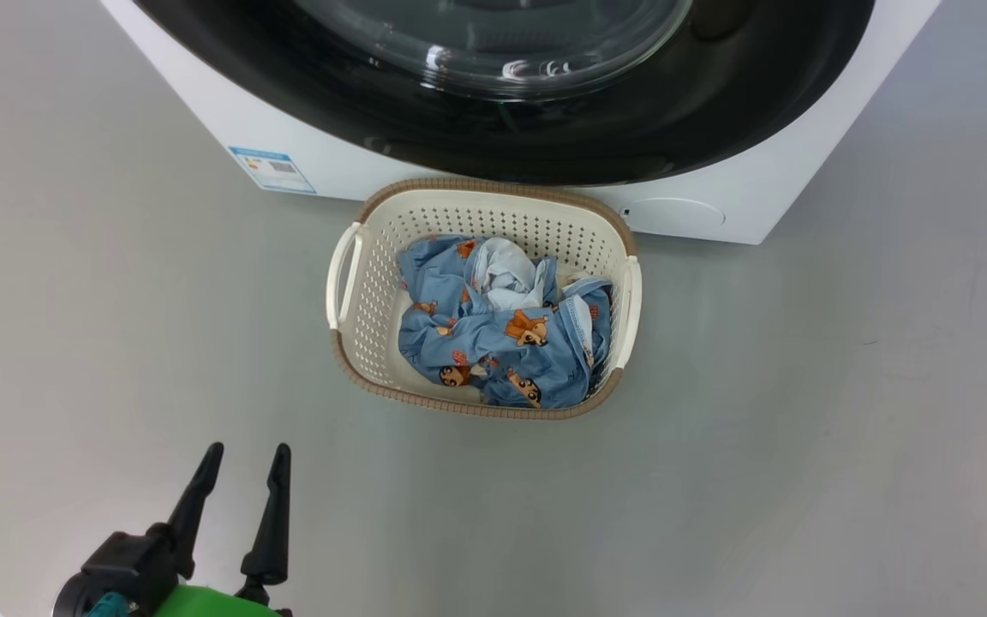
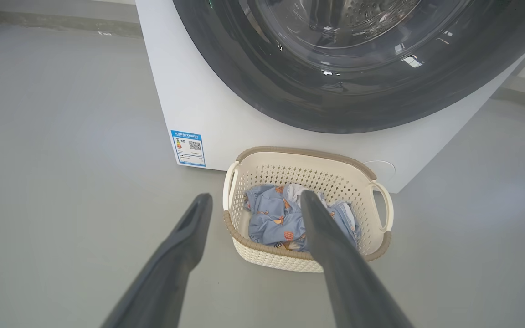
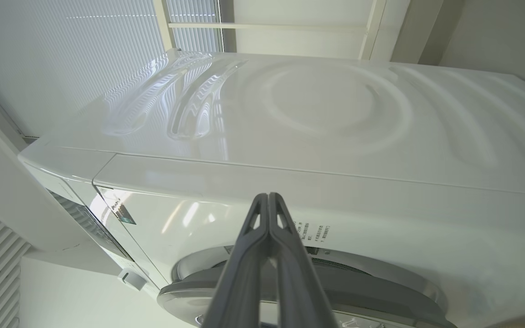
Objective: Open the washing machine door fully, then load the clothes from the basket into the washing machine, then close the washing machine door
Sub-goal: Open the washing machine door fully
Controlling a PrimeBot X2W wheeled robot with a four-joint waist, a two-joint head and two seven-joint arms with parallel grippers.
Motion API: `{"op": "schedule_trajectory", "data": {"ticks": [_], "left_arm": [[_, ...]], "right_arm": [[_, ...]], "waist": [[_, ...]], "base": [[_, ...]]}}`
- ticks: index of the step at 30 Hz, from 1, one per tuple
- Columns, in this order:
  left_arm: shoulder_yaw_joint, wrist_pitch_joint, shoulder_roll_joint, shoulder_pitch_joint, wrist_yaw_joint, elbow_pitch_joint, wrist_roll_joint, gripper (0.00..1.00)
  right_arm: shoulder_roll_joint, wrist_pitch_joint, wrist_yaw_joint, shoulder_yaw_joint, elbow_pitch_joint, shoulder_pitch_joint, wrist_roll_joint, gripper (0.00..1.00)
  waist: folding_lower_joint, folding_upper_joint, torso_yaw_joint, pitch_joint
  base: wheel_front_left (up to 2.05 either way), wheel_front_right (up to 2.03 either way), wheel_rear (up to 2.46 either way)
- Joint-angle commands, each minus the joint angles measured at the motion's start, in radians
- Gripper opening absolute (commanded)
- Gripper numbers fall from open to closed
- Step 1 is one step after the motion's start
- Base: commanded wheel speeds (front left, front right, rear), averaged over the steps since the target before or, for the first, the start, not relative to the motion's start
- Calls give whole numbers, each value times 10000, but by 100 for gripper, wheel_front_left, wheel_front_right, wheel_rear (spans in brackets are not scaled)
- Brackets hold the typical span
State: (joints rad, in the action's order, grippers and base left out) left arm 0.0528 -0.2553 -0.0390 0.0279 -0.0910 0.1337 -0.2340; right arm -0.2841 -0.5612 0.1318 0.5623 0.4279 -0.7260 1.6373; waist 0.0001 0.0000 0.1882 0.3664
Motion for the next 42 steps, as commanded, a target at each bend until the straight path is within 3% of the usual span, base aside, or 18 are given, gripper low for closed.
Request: {"op": "schedule_trajectory", "data": {"ticks": [1, 17, 42], "left_arm": [[-315, -65, -112, 106, 93, -255, 134, 100], [-289, -65, -112, 50, 38, -328, 304, 100], [-17, -65, -112, -11, 234, -549, -68, 100]], "right_arm": [[-101, -180, -11, -244, -209, -293, -49, 0], [-62, -1628, -11, -1444, -94, -1813, -248, 0], [-639, -2357, -11, -1711, 69, -3449, -374, 0]], "waist": [[0, 0, 52, 66], [0, 0, 591, 719], [0, 0, 1397, 1424]], "base": [[0, 0, 0], [0, 0, 0], [0, 0, 0]]}}
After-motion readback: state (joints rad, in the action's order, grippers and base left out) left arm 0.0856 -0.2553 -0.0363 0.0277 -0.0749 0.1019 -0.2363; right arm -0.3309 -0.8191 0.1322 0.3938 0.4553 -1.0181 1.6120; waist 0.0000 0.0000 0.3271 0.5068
